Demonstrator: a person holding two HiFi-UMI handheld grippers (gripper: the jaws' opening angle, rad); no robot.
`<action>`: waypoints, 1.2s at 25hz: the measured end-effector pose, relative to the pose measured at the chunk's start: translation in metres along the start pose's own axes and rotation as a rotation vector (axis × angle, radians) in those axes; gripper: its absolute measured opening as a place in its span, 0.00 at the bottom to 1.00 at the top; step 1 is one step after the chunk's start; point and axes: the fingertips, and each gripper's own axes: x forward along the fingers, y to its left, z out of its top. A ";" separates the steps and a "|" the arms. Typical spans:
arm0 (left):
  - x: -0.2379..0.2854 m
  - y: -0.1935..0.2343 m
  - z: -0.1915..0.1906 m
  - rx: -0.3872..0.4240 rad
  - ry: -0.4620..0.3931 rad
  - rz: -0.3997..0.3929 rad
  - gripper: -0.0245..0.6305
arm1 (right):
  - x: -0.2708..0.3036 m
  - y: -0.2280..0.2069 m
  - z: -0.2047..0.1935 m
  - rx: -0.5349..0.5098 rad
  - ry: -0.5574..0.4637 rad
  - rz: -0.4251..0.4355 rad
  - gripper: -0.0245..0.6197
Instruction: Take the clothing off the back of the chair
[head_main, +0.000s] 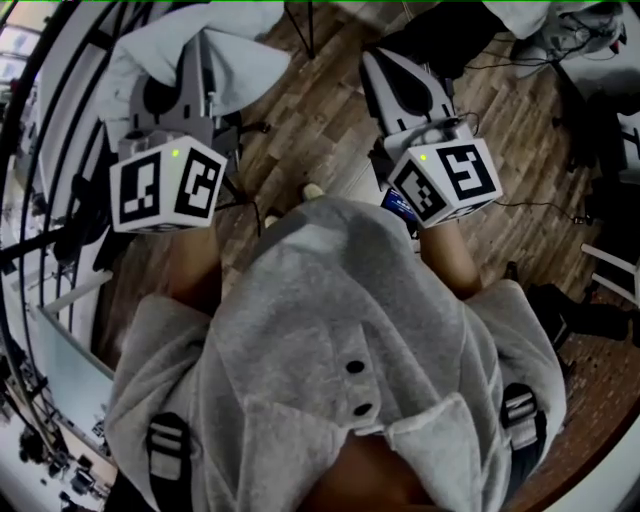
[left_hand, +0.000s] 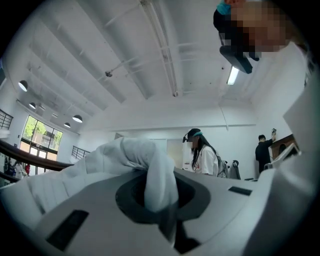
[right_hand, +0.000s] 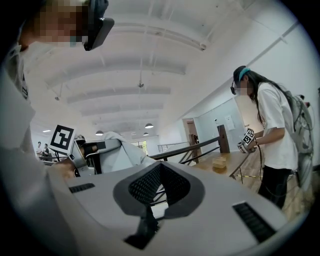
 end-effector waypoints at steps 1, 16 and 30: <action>0.004 -0.004 -0.005 -0.005 0.014 -0.014 0.08 | 0.000 -0.003 -0.001 0.003 0.004 -0.008 0.05; 0.063 -0.087 -0.039 -0.117 0.089 -0.267 0.08 | -0.025 -0.054 -0.002 0.018 0.006 -0.127 0.05; 0.064 -0.117 -0.063 -0.169 0.142 -0.316 0.08 | -0.047 -0.081 -0.003 0.043 -0.002 -0.203 0.05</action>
